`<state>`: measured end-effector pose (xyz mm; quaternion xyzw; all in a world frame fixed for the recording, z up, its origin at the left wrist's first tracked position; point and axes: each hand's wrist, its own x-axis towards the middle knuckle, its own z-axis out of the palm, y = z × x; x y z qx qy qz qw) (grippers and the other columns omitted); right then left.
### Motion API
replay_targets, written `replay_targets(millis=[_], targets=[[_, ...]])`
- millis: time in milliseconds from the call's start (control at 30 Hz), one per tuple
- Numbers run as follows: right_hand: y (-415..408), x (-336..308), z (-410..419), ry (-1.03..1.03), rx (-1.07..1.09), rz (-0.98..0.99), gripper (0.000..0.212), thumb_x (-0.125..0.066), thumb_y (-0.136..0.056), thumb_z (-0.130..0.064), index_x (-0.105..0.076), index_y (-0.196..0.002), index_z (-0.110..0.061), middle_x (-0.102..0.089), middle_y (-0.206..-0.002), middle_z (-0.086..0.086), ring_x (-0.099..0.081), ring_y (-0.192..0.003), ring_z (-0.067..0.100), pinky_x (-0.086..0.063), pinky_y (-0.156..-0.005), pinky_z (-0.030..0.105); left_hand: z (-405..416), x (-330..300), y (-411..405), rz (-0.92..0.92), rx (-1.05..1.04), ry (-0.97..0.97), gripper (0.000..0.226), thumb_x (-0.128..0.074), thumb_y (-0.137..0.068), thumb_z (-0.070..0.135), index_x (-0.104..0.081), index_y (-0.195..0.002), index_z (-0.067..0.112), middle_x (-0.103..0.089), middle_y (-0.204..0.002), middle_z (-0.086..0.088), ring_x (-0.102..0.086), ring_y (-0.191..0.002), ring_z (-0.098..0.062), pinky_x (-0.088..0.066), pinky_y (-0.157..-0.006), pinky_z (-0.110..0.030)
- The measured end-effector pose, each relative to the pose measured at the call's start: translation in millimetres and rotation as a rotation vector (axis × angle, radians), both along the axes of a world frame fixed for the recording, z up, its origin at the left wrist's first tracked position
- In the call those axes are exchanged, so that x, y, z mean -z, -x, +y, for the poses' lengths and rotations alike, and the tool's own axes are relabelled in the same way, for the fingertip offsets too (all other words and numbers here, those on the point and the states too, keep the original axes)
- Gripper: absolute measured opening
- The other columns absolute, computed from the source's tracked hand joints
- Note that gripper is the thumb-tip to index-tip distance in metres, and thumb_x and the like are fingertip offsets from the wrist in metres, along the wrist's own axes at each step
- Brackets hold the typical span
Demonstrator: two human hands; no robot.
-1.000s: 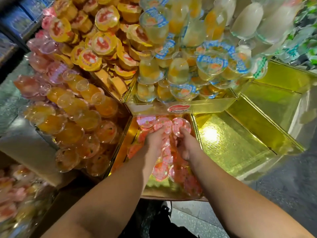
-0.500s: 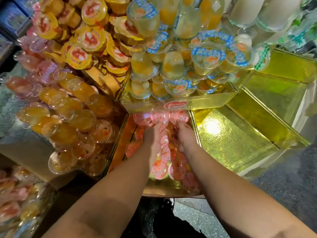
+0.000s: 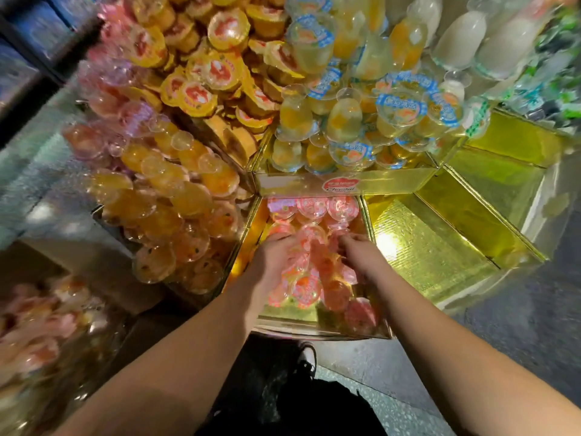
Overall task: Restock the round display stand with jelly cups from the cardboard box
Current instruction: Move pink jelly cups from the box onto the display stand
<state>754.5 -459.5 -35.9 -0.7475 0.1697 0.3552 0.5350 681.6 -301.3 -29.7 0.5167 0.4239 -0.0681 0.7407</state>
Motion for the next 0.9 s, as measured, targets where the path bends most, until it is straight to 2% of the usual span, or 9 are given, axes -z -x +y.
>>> replay_targets(millis=[133,200,300,367,467,533,633,767,900], targets=[[37.3,-35.0,31.5,0.122,-0.266,-0.137,0.018,-0.057,-0.092,-0.037,-0.060,-0.086,-0.021,-0.069,-0.094,0.007,-0.064,-0.091,0.024,-0.050,-0.089,0.042,39.0,-30.6,58.4,0.002,0.058,-0.183,0.023,-0.072,-0.087,0.016,-0.061,-0.106,0.011,-0.066,-0.093,-0.007,-0.061,-0.076,-0.017,-0.045,-0.060,-0.021],[61.4,-52.6,58.7,0.164,-0.430,-0.211,0.018,-0.058,-0.092,-0.038,-0.061,-0.086,-0.022,-0.071,-0.096,0.006,-0.066,-0.096,0.026,-0.051,-0.091,0.044,64.4,-42.4,92.6,-0.004,0.084,-0.293,0.021,-0.071,-0.088,0.017,-0.061,-0.106,0.013,-0.064,-0.089,-0.002,-0.058,-0.071,-0.009,-0.043,-0.055,-0.014],[104.2,-76.3,108.9,0.170,-0.637,-0.274,0.016,-0.056,-0.095,-0.034,-0.064,-0.090,-0.021,-0.071,-0.098,0.007,-0.065,-0.098,0.027,-0.049,-0.087,0.038,107.0,-59.4,152.9,0.020,0.132,-0.458,0.021,-0.067,-0.091,0.020,-0.062,-0.111,0.016,-0.063,-0.096,0.005,-0.058,-0.082,-0.008,-0.041,-0.061,-0.016],[137.6,-88.3,144.7,0.208,-0.790,-0.301,0.021,-0.054,-0.097,-0.034,-0.066,-0.099,-0.017,-0.070,-0.100,0.007,-0.063,-0.095,0.025,-0.046,-0.079,0.030,138.2,-62.2,197.6,0.076,0.151,-0.534,0.020,-0.065,-0.091,0.024,-0.061,-0.110,0.019,-0.061,-0.099,0.009,-0.059,-0.093,-0.012,-0.040,-0.065,-0.017],[186.9,-95.1,198.4,0.202,-0.981,-0.344,0.022,-0.052,-0.098,-0.031,-0.065,-0.105,-0.014,-0.067,-0.099,0.007,-0.058,-0.085,0.019,-0.040,-0.065,0.018,185.1,-55.9,265.7,0.152,0.117,-0.621,0.017,-0.067,-0.091,0.026,-0.059,-0.106,0.024,-0.061,-0.103,0.007,-0.062,-0.104,-0.019,-0.045,-0.074,-0.027],[217.4,-91.4,233.4,0.226,-1.095,-0.365,0.023,-0.050,-0.100,-0.033,-0.064,-0.107,-0.017,-0.063,-0.094,0.004,-0.056,-0.081,0.017,-0.039,-0.061,0.026,213.2,-52.7,310.8,0.202,0.116,-0.688,0.025,-0.064,-0.092,0.026,-0.059,-0.117,0.023,-0.060,-0.115,0.005,-0.058,-0.112,-0.018,-0.042,-0.082,-0.028],[258.7,-73.4,279.6,0.219,-1.209,-0.356,0.023,-0.051,-0.098,-0.034,-0.067,-0.106,-0.019,-0.067,-0.098,0.004,-0.061,-0.087,0.017,-0.045,-0.072,0.027,246.1,-46.0,375.0,0.314,0.074,-0.715,0.035,-0.061,-0.094,0.025,-0.056,-0.128,0.018,-0.054,-0.124,0.001,-0.055,-0.108,-0.018,-0.041,-0.077,-0.023],[303.5,-48.9,328.8,0.275,-1.357,-0.350,0.020,-0.048,-0.100,-0.041,-0.058,-0.110,-0.027,-0.063,-0.093,-0.005,-0.059,-0.079,0.009,-0.045,-0.066,0.022,280.7,-27.6,435.5,0.395,0.015,-0.714,0.039,-0.062,-0.094,0.024,-0.055,-0.130,0.012,-0.057,-0.124,-0.002,-0.055,-0.105,-0.017,-0.044,-0.084,-0.025],[322.0,-22.1,367.5,0.416,-1.401,-0.367,0.030,-0.047,-0.100,-0.034,-0.059,-0.119,-0.013,-0.064,-0.111,0.008,-0.057,-0.093,0.021,-0.043,-0.077,0.029,312.1,-12.7,457.8,0.418,0.017,-0.638,0.031,-0.061,-0.095,0.021,-0.056,-0.123,0.011,-0.056,-0.110,0.000,-0.050,-0.087,-0.011,-0.035,-0.061,-0.022]])
